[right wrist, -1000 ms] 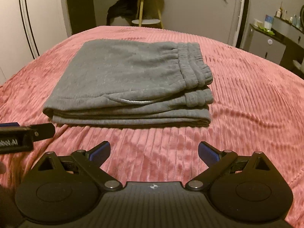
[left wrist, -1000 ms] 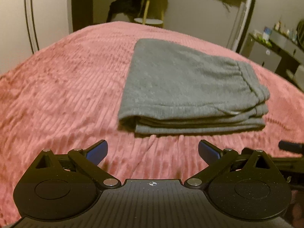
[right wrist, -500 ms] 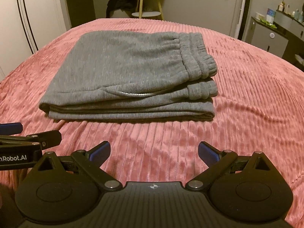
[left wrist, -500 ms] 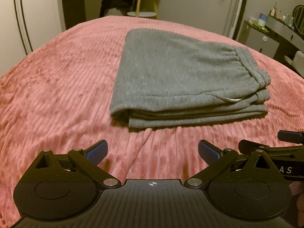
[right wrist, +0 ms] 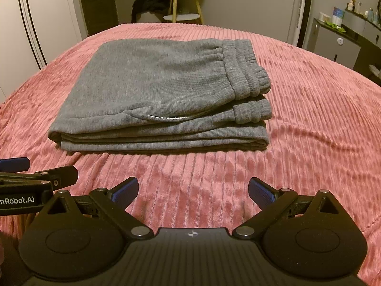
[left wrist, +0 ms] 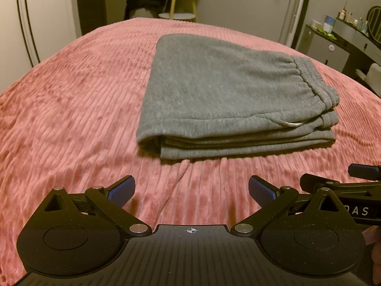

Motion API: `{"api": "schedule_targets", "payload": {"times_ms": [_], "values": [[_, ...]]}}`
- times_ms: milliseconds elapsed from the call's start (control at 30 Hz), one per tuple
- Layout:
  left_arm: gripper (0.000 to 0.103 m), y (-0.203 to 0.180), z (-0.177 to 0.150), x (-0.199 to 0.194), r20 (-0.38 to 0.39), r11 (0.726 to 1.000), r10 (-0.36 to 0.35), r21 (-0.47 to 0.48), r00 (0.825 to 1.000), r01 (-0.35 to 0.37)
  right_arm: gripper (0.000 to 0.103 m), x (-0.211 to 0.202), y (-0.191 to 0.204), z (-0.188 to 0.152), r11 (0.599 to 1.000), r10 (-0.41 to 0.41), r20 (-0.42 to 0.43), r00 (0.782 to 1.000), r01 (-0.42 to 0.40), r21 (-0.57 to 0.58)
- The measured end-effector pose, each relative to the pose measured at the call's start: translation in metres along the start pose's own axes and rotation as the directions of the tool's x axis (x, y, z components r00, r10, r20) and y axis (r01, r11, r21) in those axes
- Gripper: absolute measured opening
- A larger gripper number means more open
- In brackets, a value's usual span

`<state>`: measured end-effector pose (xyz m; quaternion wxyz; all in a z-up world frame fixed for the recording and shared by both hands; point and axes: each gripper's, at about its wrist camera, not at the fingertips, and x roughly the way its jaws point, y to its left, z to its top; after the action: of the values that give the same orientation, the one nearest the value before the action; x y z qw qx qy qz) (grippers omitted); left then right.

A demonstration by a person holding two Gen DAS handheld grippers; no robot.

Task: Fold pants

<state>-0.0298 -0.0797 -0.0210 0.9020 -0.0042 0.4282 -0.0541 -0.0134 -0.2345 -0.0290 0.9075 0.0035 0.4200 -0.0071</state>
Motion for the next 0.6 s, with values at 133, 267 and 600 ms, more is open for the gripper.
{"api": "schedule_targets", "payload": {"times_ms": [133, 267, 600], "values": [[0.103, 0.0004, -0.0003, -0.0005, 0.002, 1.000, 0.002, -0.002, 1.000, -0.002, 0.099, -0.0008, -0.0006, -0.0002, 1.000, 0.001, 0.003, 1.000, -0.001, 0.003], [0.103, 0.0003, -0.0003, -0.0006, 0.002, 1.000, 0.002, -0.001, 1.000, -0.002, 0.099, -0.0008, -0.0009, -0.0002, 1.000, 0.001, 0.003, 1.000, -0.002, 0.003], [0.103, 0.0000, -0.0007, -0.0010, 0.003, 1.000, 0.003, 0.000, 1.000, -0.003, 0.099, -0.0009, -0.0012, 0.0002, 1.000, 0.002, 0.003, 1.000, -0.002, 0.005]]}}
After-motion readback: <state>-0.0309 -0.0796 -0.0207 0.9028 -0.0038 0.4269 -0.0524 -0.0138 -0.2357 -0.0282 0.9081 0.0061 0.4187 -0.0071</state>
